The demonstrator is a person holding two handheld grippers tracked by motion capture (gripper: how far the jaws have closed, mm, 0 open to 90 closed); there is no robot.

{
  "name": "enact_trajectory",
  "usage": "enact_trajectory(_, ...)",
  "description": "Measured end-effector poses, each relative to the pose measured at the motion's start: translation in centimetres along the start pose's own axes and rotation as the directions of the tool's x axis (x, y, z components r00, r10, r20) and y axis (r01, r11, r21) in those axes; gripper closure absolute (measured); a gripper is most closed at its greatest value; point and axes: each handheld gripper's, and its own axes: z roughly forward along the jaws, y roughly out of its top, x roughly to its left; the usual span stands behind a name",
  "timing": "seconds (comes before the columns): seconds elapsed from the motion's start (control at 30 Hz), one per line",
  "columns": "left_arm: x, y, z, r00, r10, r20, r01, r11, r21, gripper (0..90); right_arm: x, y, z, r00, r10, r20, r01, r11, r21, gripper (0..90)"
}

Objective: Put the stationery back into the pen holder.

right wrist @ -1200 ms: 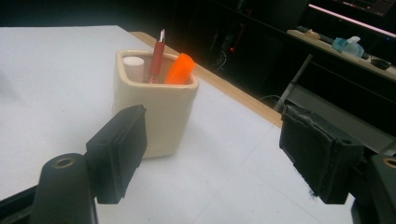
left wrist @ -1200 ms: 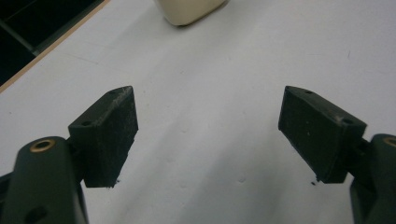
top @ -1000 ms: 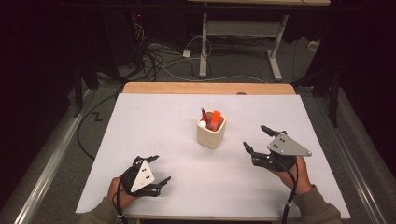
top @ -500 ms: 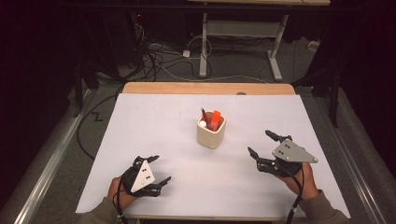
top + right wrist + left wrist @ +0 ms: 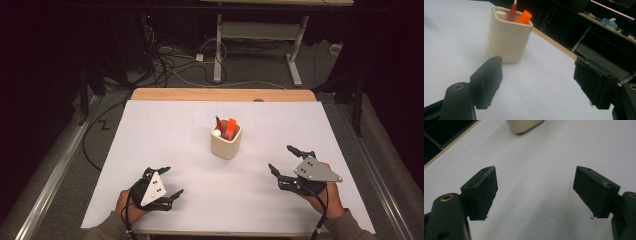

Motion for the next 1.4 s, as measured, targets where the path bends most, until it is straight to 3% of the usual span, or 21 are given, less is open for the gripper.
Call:
enact_trajectory(0.33, 0.0, 0.0, 0.1, 1.0, 0.003, 0.002, -0.003, 1.0, 0.003, 19.6, 0.6, -1.3, -0.1, 1.0, -0.004, -0.006, 0.004, 1.0, 0.027, 23.2)
enact_trajectory(0.7, -0.1, 0.1, 0.2, 0.9999, 0.015, 0.005, -0.015, 0.9998, 0.011, 19.6, 0.9, -3.5, -0.4, 0.9999, 0.008, -0.015, -0.008, 1.0, 0.015, 23.3)
enact_trajectory(1.4, 0.2, 0.2, 0.4, 1.0, 0.002, 0.009, -0.002, 1.0, 0.002, 19.5, 0.5, -7.2, -3.1, 0.9987, 0.049, 0.014, -0.049, 0.999, 0.015, 23.6)
